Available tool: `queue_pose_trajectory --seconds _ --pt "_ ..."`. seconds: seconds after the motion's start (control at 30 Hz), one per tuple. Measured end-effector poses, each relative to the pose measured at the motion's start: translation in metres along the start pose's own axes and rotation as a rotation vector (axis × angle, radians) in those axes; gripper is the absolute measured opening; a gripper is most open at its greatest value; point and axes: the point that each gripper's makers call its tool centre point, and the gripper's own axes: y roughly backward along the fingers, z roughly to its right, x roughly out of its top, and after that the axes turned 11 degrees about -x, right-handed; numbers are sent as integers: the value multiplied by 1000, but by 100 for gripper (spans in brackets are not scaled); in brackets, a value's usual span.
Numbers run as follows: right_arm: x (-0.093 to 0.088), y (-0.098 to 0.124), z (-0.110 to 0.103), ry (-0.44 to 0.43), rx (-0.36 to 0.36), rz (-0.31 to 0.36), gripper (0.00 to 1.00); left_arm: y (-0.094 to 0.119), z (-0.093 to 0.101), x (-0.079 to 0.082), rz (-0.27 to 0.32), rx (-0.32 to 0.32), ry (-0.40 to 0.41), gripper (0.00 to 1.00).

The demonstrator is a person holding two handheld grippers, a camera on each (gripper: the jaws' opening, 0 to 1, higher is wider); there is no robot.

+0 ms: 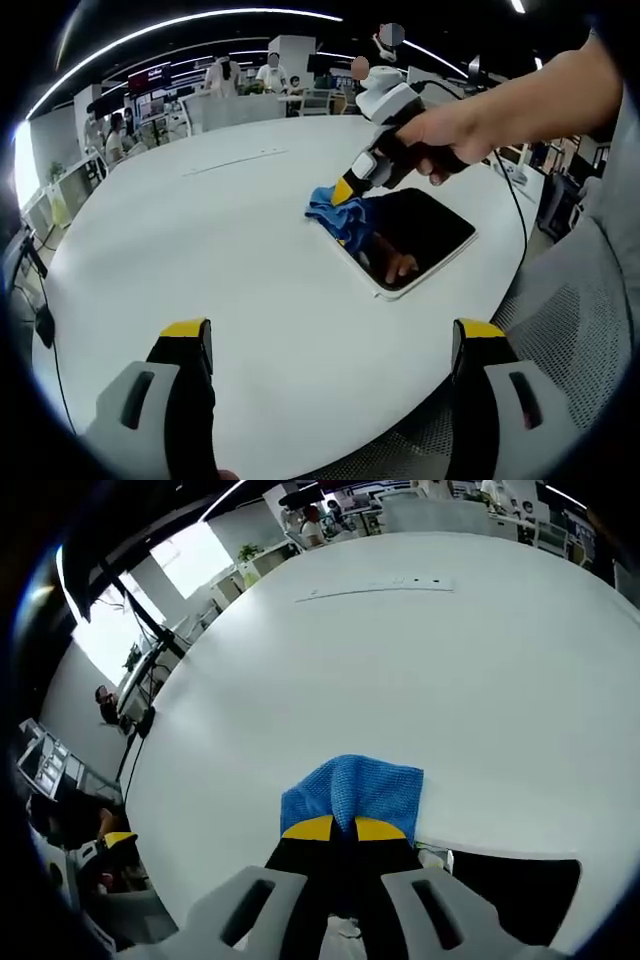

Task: Wipe the mirror surface with the cleaning cloth until all visible marks leave the cleaned area.

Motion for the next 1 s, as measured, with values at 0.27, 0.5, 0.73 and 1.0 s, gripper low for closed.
queue_pose_trajectory --seconds 0.27,0.5,0.73,1.0 --pt "0 0 -1 -1 6 12 0 -1 0 -3 -15 -3 4 99" --pt "-2 1 -2 -2 10 8 0 -1 1 -5 -24 -6 3 99" --pt "-5 2 -3 -4 10 3 0 0 0 -6 -29 0 4 99" --pt "-15 8 -7 -11 26 3 0 -1 -2 -8 -31 2 4 99"
